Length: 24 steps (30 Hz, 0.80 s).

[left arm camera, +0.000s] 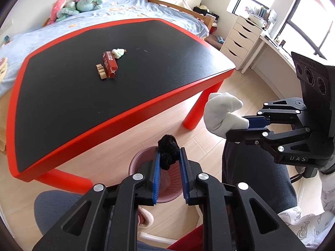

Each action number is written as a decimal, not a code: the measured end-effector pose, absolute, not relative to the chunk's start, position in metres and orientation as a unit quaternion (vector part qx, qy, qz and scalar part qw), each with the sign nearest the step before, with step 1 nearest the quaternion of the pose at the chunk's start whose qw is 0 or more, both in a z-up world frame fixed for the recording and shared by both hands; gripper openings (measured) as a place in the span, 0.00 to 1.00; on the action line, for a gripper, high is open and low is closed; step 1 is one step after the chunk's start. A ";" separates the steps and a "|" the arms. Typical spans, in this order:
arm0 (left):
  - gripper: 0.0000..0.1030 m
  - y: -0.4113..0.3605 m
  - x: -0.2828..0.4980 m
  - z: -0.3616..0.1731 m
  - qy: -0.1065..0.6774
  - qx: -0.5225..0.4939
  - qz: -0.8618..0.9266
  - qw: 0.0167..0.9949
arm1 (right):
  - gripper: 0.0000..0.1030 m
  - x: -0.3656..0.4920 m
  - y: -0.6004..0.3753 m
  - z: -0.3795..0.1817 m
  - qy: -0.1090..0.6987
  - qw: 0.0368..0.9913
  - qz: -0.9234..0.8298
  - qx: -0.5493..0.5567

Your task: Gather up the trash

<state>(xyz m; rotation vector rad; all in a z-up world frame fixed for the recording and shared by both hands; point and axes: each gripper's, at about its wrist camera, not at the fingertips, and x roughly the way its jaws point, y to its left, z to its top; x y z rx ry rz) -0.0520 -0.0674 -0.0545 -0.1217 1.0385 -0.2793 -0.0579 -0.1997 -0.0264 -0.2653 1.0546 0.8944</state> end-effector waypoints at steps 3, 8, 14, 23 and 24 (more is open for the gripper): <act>0.86 -0.061 -0.053 -0.054 0.482 -0.067 -0.117 0.866 | 0.85 -0.055 -0.203 -0.027 0.481 0.772 0.398 -0.115; 0.92 -0.054 -0.052 -0.056 0.486 -0.071 -0.098 0.866 | 0.95 -0.048 -0.209 -0.032 0.488 0.780 0.376 -0.106; 0.92 -0.048 -0.052 -0.057 0.489 -0.077 -0.084 0.865 | 0.97 -0.044 -0.210 -0.035 0.491 0.782 0.371 -0.099; 0.92 -0.043 -0.049 -0.057 0.490 -0.081 -0.077 0.865 | 0.97 -0.043 -0.209 -0.036 0.490 0.782 0.373 -0.094; 0.92 -0.042 -0.049 -0.057 0.490 -0.083 -0.076 0.865 | 0.97 -0.043 -0.210 -0.036 0.490 0.782 0.373 -0.093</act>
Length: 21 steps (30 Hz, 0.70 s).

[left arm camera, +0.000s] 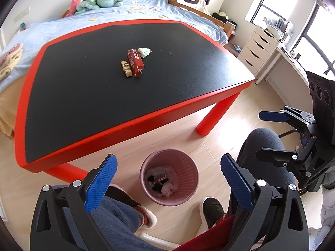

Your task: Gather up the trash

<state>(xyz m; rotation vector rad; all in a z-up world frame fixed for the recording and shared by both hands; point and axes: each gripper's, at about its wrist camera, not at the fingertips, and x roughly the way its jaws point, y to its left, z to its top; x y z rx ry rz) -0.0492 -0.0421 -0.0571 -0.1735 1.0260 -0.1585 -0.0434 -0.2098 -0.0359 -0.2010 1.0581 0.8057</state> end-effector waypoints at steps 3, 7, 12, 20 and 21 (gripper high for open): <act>0.92 -0.040 -0.048 -0.057 0.489 -0.085 -0.073 0.865 | 0.97 -0.042 -0.210 -0.035 0.490 0.782 0.374 -0.092; 0.92 -0.038 -0.046 -0.054 0.487 -0.087 -0.070 0.866 | 0.97 -0.041 -0.210 -0.033 0.487 0.784 0.374 -0.091; 0.92 -0.031 -0.040 -0.049 0.483 -0.089 -0.061 0.869 | 0.97 -0.035 -0.206 -0.028 0.482 0.786 0.375 -0.092; 0.92 -0.018 -0.022 -0.043 0.477 -0.089 -0.048 0.873 | 0.97 -0.017 -0.199 -0.020 0.474 0.792 0.374 -0.092; 0.92 -0.016 -0.019 -0.042 0.476 -0.089 -0.046 0.873 | 0.97 -0.014 -0.199 -0.020 0.473 0.793 0.374 -0.092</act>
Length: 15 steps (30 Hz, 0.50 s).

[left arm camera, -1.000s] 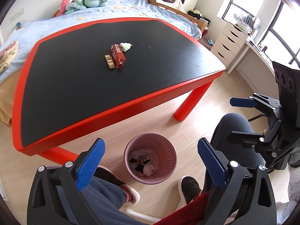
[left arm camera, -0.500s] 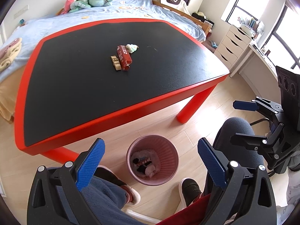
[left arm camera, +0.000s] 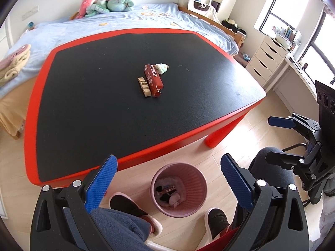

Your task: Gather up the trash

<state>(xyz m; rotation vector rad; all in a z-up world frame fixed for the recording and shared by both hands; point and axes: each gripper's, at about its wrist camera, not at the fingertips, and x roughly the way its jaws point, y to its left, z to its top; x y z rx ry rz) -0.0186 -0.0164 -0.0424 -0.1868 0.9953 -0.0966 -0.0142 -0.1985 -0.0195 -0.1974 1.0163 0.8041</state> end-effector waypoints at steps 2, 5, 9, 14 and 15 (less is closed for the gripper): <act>0.92 -0.013 -0.013 -0.042 0.476 -0.089 -0.043 0.874 | 0.97 -0.008 -0.196 -0.018 0.470 0.795 0.372 -0.091; 0.92 -0.007 -0.003 -0.043 0.476 -0.087 -0.035 0.874 | 0.97 0.003 -0.191 -0.015 0.466 0.797 0.372 -0.093; 0.92 0.000 0.013 -0.044 0.479 -0.085 -0.028 0.873 | 0.97 0.019 -0.180 -0.014 0.462 0.798 0.374 -0.099; 0.92 0.010 0.037 -0.048 0.483 -0.086 -0.019 0.871 | 0.97 0.042 -0.169 -0.013 0.460 0.799 0.373 -0.102; 0.92 0.011 0.041 -0.049 0.484 -0.087 -0.018 0.871 | 0.97 0.048 -0.167 -0.014 0.460 0.800 0.372 -0.103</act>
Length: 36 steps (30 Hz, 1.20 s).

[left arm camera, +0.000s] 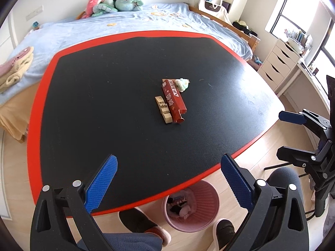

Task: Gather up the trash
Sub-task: 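Reach the left gripper to the wooden clothespin while the right gripper reaches the white-green item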

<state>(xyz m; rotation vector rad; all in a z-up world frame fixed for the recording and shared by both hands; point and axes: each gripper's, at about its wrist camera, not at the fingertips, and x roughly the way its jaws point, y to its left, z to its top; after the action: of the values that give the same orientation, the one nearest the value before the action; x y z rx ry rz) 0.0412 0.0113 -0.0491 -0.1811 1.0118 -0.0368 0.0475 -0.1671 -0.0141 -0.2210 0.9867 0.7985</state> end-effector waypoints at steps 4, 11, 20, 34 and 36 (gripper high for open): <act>0.92 0.017 0.060 -0.054 0.488 -0.088 -0.010 0.868 | 0.97 0.067 -0.157 -0.015 0.461 0.801 0.367 -0.107; 0.92 0.022 0.091 -0.065 0.494 -0.088 0.002 0.865 | 0.97 0.095 -0.143 -0.023 0.465 0.799 0.364 -0.114; 0.92 0.028 0.118 -0.084 0.504 -0.080 0.028 0.860 | 0.97 0.115 -0.134 -0.037 0.477 0.793 0.361 -0.113; 0.92 0.040 0.137 -0.101 0.511 -0.082 0.059 0.854 | 0.97 0.127 -0.134 -0.050 0.486 0.789 0.360 -0.111; 0.92 0.040 0.138 -0.103 0.510 -0.081 0.063 0.854 | 0.97 0.128 -0.133 -0.050 0.486 0.788 0.360 -0.111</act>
<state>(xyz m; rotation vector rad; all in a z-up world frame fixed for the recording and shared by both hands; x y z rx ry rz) 0.1379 0.0397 -0.1027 -0.1708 1.0738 0.1322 0.1282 -0.1328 -0.0500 -0.2386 1.0479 0.7752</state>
